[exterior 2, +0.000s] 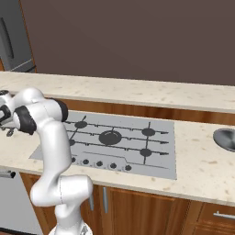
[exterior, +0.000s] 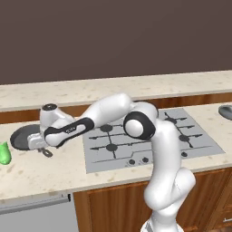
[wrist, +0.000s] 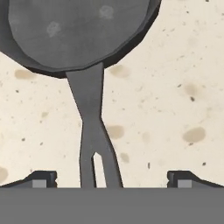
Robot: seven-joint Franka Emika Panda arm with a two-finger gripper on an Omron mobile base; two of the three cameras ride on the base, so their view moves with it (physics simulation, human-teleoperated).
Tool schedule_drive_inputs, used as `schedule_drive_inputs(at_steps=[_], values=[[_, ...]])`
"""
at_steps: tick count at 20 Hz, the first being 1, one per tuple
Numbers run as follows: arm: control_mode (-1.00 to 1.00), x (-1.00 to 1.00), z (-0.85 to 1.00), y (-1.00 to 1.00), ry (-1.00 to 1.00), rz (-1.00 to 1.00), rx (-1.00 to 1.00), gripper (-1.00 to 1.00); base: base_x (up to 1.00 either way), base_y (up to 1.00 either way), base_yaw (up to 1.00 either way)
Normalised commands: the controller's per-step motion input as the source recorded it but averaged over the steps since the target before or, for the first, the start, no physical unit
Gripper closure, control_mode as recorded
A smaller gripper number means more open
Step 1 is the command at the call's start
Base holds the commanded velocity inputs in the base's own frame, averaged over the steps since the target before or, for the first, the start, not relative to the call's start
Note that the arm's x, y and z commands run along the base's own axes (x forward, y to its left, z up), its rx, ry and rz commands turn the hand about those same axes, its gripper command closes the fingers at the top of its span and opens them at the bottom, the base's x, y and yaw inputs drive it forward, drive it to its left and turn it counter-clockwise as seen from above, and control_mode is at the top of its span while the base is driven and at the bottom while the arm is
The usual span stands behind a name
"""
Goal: Place both pans onto different burners. Then place the corn and the fish on different pans.
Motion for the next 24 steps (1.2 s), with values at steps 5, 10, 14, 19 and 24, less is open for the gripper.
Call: schedule_drive_inputs(at_steps=[5,10,14,19,24], values=[[-1.0,0.17,-0.28,0.16,-0.02,0.0,0.0,-1.0,0.0,0.0,0.0],[-1.0,0.2,-0.12,0.23,0.0,0.0,0.0,-1.0,0.0,0.0,0.0],[-1.0,0.18,-0.01,0.25,0.0,0.0,0.0,-1.0,0.0,0.0,0.0],[-1.0,0.05,-0.08,0.1,0.0,0.0,0.0,-1.0,0.0,0.0,0.0],[-1.0,0.0,-0.14,0.03,0.0,0.0,0.0,1.0,0.0,0.0,0.0]])
